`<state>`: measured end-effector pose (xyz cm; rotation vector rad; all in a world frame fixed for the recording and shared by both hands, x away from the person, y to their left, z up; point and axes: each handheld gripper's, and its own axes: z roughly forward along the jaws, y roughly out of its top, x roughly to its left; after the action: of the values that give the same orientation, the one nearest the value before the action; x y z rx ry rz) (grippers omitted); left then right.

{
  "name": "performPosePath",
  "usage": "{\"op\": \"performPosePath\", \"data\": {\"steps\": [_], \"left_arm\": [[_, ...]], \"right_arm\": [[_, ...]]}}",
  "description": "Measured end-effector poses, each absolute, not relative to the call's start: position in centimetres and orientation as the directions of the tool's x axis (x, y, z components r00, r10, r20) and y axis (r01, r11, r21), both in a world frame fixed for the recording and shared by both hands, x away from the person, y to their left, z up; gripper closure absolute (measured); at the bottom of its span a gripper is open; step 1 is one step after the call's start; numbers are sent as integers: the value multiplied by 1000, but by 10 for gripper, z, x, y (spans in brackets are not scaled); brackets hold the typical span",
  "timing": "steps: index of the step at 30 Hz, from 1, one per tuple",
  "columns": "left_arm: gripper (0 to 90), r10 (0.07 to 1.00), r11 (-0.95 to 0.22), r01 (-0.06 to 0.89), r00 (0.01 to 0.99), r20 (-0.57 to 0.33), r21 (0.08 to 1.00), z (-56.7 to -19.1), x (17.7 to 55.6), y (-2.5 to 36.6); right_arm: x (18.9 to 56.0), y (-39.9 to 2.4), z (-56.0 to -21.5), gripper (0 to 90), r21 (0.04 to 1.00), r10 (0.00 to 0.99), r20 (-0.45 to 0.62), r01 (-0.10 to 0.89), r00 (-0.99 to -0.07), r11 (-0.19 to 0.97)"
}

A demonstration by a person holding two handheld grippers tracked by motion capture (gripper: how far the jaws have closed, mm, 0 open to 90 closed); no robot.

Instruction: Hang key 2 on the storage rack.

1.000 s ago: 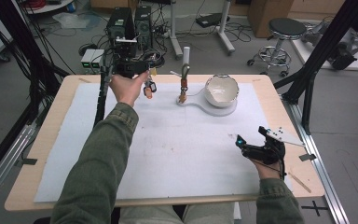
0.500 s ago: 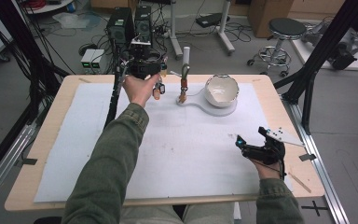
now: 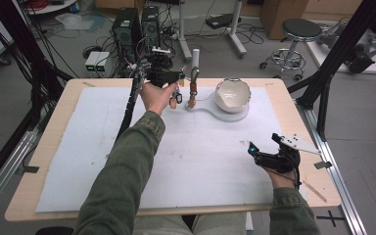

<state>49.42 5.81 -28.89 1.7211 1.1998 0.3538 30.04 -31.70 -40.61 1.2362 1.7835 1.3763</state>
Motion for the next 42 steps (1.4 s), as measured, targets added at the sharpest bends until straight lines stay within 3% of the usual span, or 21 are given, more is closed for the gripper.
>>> {"op": "performPosePath", "data": {"steps": [13, 21, 29, 35, 42], "left_arm": [[808, 840, -111, 586, 486, -239, 803, -306, 498, 40], [807, 862, -205, 604, 484, -151, 770, -318, 502, 34], [794, 867, -226, 608, 482, -128, 761, -319, 502, 35], [570, 851, -129, 609, 474, -228, 783, -322, 501, 49], [398, 858, -58, 595, 440, -264, 802, -328, 498, 67]], "right_arm": [[301, -317, -406, 8, 945, 905, 95, 324, -416, 49], [300, -318, -407, 8, 944, 905, 104, 329, -412, 42], [300, -318, -407, 8, 943, 904, 104, 329, -414, 42], [300, -318, -407, 8, 943, 905, 105, 329, -413, 41], [301, -318, -407, 8, 943, 905, 105, 330, -412, 41]]}}
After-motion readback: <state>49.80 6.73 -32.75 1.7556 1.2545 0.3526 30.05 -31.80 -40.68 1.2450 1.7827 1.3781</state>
